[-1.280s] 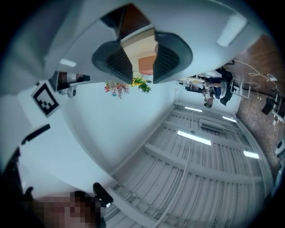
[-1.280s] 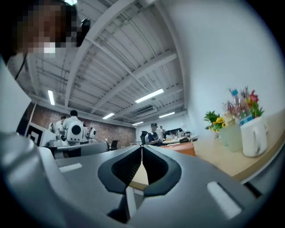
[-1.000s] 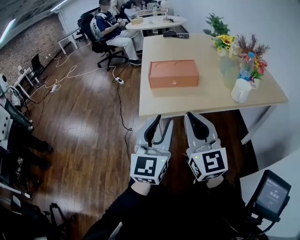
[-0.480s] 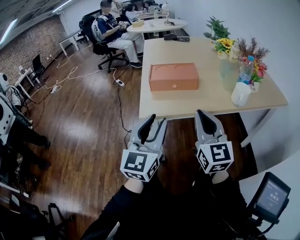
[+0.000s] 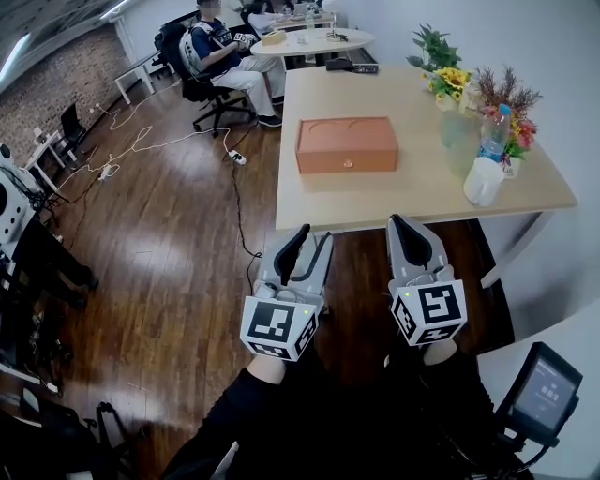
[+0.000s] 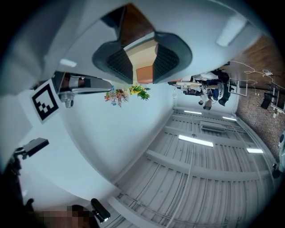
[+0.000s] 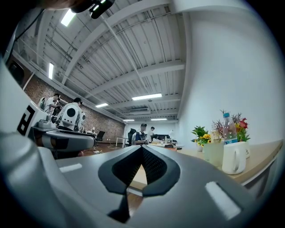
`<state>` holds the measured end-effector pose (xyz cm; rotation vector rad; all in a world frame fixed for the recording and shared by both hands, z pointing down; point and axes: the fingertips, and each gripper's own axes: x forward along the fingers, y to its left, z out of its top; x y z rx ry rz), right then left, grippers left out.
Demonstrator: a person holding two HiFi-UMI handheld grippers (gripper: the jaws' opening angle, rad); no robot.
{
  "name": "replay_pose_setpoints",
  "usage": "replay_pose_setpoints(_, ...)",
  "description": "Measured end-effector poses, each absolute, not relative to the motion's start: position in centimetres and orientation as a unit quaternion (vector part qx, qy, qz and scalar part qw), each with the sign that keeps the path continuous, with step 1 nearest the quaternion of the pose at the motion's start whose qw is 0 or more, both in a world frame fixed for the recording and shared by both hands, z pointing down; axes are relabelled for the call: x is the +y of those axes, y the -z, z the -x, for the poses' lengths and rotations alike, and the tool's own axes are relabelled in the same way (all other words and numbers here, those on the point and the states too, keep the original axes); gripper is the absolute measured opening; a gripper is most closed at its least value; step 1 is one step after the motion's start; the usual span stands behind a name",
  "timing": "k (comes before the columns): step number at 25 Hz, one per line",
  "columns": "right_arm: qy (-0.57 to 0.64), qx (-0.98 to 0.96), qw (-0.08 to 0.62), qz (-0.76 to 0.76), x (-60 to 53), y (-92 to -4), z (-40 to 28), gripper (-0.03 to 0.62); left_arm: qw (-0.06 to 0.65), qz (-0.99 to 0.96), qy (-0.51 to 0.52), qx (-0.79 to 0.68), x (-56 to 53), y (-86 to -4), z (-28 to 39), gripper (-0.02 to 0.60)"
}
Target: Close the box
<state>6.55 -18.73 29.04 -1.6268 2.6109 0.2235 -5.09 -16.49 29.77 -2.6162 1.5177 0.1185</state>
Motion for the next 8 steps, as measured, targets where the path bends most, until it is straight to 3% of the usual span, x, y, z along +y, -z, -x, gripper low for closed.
replay_pose_setpoints(8, -0.073, 0.85, 0.026, 0.522, -18.62, -29.24, -6.18, -0.005, 0.055, 0.862, -0.036, 0.503, -16.71, -30.1, 5.27, 0.121)
